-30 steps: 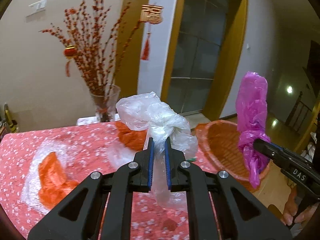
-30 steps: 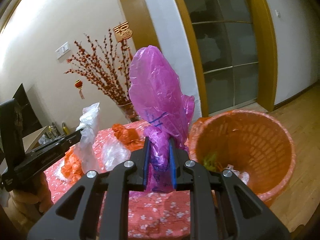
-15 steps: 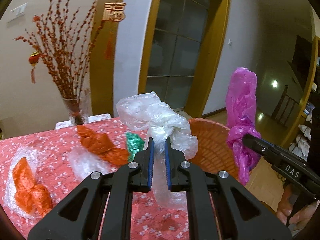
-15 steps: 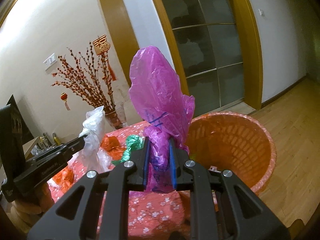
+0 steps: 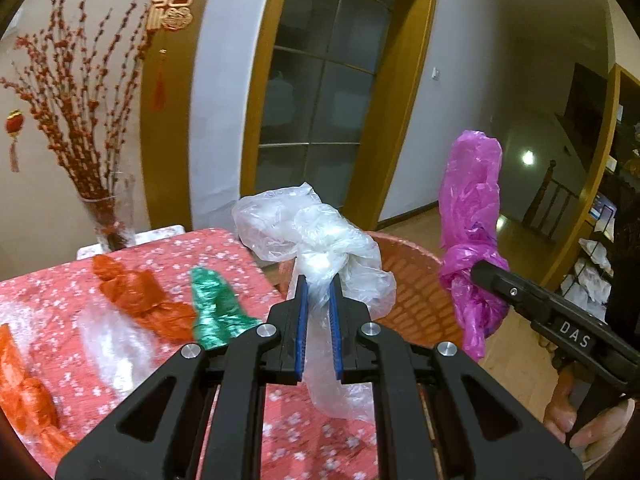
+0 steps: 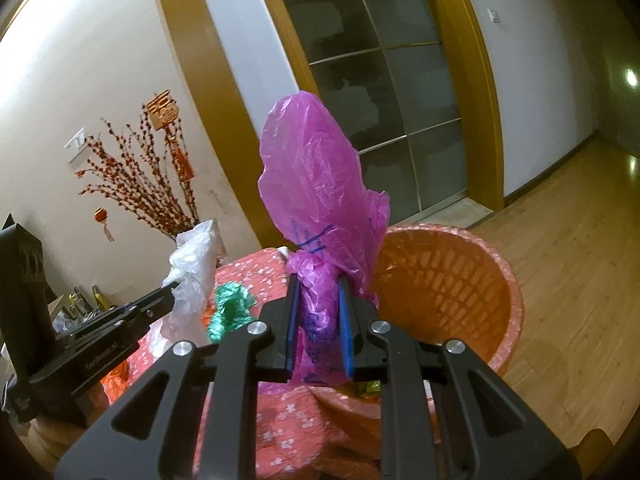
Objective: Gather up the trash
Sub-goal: 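Carry the clear bag and purple bag over the orange wastebasket with both tools, then open both tools to drop the bags into the wastebasket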
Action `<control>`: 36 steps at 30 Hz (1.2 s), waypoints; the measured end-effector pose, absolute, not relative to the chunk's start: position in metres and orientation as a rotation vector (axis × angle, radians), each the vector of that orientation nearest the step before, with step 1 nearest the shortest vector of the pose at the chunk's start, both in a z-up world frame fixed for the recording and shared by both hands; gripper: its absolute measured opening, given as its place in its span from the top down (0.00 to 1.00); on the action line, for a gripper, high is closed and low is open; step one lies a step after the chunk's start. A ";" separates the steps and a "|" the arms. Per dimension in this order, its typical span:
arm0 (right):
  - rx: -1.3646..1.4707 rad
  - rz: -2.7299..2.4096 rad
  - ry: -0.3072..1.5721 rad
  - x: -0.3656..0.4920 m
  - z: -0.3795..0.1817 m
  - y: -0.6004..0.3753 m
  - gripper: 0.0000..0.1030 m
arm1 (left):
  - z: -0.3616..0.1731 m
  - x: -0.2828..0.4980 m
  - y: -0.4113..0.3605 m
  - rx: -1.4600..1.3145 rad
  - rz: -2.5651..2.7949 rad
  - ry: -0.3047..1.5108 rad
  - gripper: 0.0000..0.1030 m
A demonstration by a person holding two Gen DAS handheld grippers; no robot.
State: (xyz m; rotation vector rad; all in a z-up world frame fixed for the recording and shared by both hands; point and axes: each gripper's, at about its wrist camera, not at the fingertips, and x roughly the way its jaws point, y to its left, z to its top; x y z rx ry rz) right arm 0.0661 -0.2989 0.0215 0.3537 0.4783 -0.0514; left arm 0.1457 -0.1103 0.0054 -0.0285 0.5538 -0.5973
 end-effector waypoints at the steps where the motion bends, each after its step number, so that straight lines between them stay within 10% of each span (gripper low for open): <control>1: 0.356 -0.057 0.476 0.067 0.021 -0.302 0.82 | 0.005 0.148 -0.113 -0.030 -0.604 0.555 0.90; 36: 0.413 -0.148 0.484 0.075 -0.002 -0.353 0.63 | -0.018 0.167 -0.128 -0.006 -0.524 0.625 0.66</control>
